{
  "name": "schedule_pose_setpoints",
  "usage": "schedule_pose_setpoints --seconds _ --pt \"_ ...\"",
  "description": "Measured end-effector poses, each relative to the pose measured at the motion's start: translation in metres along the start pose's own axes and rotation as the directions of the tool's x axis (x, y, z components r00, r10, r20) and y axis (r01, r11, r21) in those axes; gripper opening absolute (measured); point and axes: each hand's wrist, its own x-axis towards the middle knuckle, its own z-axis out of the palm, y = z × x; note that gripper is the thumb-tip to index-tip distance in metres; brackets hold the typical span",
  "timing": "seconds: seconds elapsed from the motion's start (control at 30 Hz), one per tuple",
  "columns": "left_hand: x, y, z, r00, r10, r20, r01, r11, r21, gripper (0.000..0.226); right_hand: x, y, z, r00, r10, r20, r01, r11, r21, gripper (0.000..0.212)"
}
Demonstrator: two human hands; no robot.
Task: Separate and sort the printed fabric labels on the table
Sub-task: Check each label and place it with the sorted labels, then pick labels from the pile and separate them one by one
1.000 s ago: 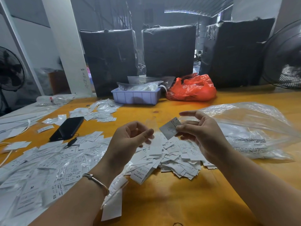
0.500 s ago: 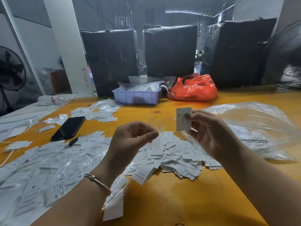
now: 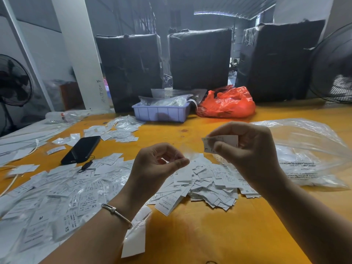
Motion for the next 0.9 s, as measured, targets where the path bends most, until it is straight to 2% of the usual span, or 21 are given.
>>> schedule_pose_setpoints --seconds 0.2,0.4,0.57,0.7,0.8,0.9 --pt "0.0 0.0 0.001 1.0 0.004 -0.002 -0.004 1.0 0.01 0.023 -0.001 -0.003 0.002 0.996 0.018 0.089 -0.026 0.995 0.096 0.018" --pt "-0.001 0.0 0.001 1.0 0.003 0.005 -0.003 1.0 0.007 0.026 -0.001 0.003 0.004 0.993 0.009 0.116 -0.007 1.0 -0.024 0.018" --pt "-0.001 0.001 0.001 0.999 -0.004 0.033 0.003 1.0 0.011 0.023 0.0 0.008 0.003 0.984 -0.01 0.18 0.011 1.0 -0.007 0.013" --pt "-0.001 0.003 0.001 0.999 -0.012 0.05 0.012 1.0 0.002 0.022 0.002 0.012 0.001 0.974 0.016 0.226 0.005 0.996 -0.094 0.013" --pt "-0.002 0.003 0.001 0.997 -0.022 0.073 0.022 1.0 0.001 0.022 0.002 0.016 0.001 0.96 0.077 0.268 -0.043 0.991 -0.13 0.018" --pt "-0.002 0.003 0.002 0.996 -0.026 0.086 0.027 1.0 -0.008 0.025 0.003 0.022 0.001 0.944 0.193 0.269 -0.18 0.981 -0.071 0.028"
